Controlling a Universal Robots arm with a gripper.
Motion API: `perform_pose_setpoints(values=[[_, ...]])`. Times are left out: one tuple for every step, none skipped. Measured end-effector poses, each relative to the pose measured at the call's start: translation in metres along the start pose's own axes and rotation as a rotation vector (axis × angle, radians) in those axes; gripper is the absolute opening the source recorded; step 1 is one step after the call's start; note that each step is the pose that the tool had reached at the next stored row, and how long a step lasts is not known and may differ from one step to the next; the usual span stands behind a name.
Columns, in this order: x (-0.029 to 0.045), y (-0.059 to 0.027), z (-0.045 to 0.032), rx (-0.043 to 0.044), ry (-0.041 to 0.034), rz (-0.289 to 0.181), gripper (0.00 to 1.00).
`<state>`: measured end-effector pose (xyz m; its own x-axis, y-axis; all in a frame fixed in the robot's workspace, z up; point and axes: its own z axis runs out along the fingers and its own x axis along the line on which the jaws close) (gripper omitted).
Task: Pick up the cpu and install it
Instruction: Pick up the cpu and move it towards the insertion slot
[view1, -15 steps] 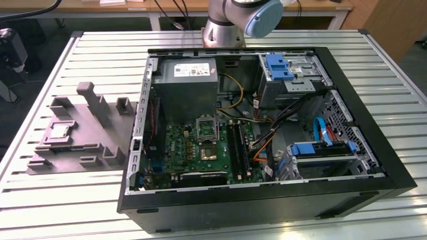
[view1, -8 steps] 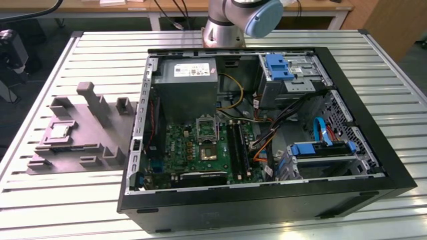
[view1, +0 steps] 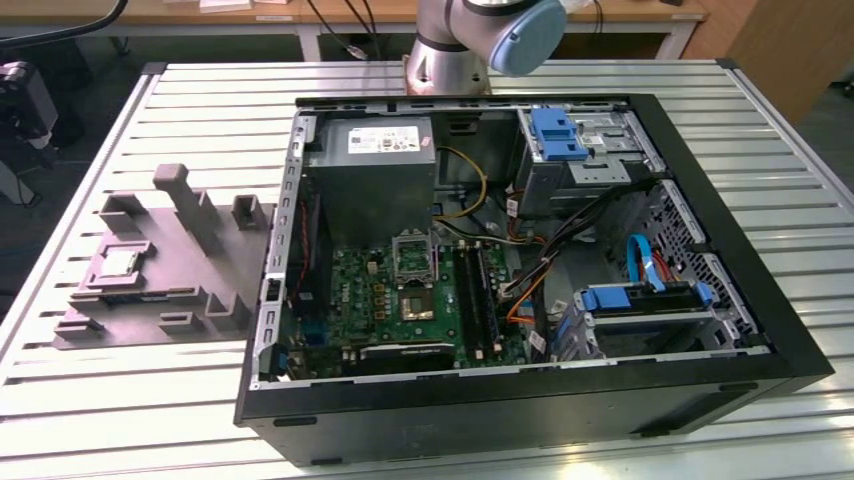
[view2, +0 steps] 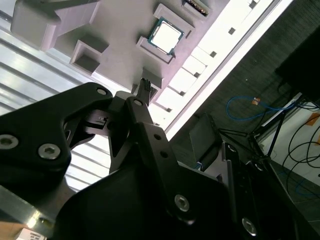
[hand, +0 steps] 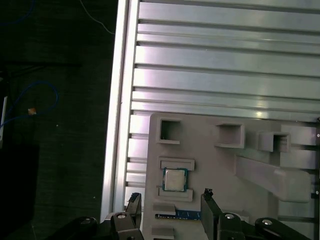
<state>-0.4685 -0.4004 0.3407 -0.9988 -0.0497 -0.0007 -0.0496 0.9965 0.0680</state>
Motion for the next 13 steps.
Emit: perform_pose_setpoints(values=[[0.0000,-0.0001,0.0003,0.0001,0.0002,0.000,0.59],[0.0001,-0.0004,0.0007,0.0001,0.0004,0.000,0.59],[0.0001,-0.0012,0.0011,0.0003,0.0005,0.000,0.59],[0.0001,-0.0019,0.0016,0.0001,0.0004,0.000,0.59],[0.0001,-0.0023,0.0023,0.0006,0.0002,0.000,0.59],[0.0002,-0.0025,0.0029,0.0015,0.0003,0.000,0.59],[-0.0001,-0.0027,0.0034,0.0016,0.0006,0.000,0.59],[-0.0011,-0.0029,0.0041,0.0017,0.0006,0.001,0.59],[-0.0024,-0.0030,0.0049,0.0017,0.0004,0.002,0.59],[-0.0038,-0.0031,0.0056,0.0016,0.0003,0.004,0.59],[-0.0049,-0.0032,0.0063,0.0017,0.0002,0.005,0.59],[-0.0051,-0.0032,0.0072,0.0015,-0.0002,0.006,0.59],[-0.0052,-0.0033,0.0079,0.0015,-0.0002,0.006,0.59]])
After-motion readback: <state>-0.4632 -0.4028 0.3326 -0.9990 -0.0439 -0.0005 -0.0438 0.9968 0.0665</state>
